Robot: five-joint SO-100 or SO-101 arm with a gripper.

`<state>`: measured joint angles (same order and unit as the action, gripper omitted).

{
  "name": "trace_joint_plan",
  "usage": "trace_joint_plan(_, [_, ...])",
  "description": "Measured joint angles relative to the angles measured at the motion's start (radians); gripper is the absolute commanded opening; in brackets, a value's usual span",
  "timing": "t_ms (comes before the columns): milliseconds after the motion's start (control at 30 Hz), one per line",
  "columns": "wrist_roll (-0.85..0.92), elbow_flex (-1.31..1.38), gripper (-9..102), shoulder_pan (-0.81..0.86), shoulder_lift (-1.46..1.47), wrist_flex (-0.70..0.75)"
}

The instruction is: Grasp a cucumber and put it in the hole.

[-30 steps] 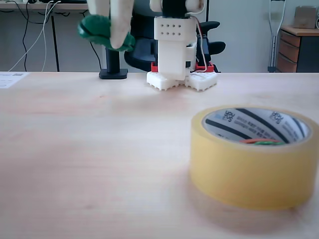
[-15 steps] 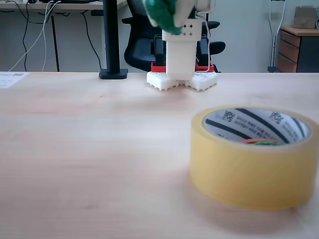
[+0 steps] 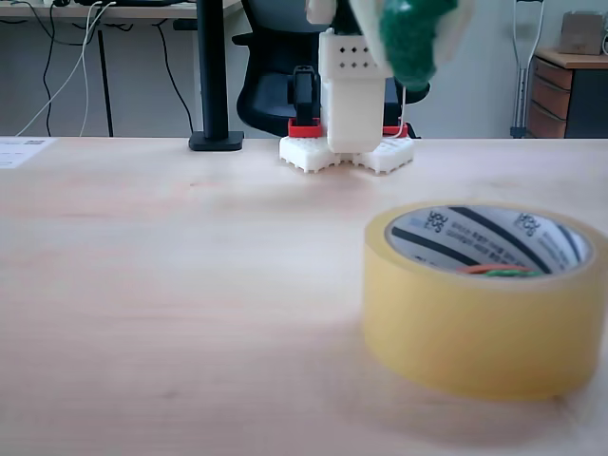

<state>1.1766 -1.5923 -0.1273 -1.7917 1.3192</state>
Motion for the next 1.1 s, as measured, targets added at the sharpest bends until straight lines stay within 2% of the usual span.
trace_joint_plan(300, [0.002,0.0,2,-0.057,0.109,-0.175])
trace_joint_plan(667, [0.002,0.0,3,-0.077,0.167,-0.242])
trace_joint_plan(700, [0.002,0.0,7,-0.078,0.167,-0.242])
trace_joint_plan(733, [0.002,0.0,21,-0.078,0.167,-0.242])
trace_joint_plan(767, [0.002,0.0,42,-0.078,0.167,-0.242])
trace_joint_plan(833, [0.002,0.0,64,-0.078,0.167,-0.242])
trace_joint_plan(867, [0.002,0.0,68,-0.077,0.167,-0.242])
trace_joint_plan(1100, [0.002,0.0,65,-0.078,0.167,-0.236])
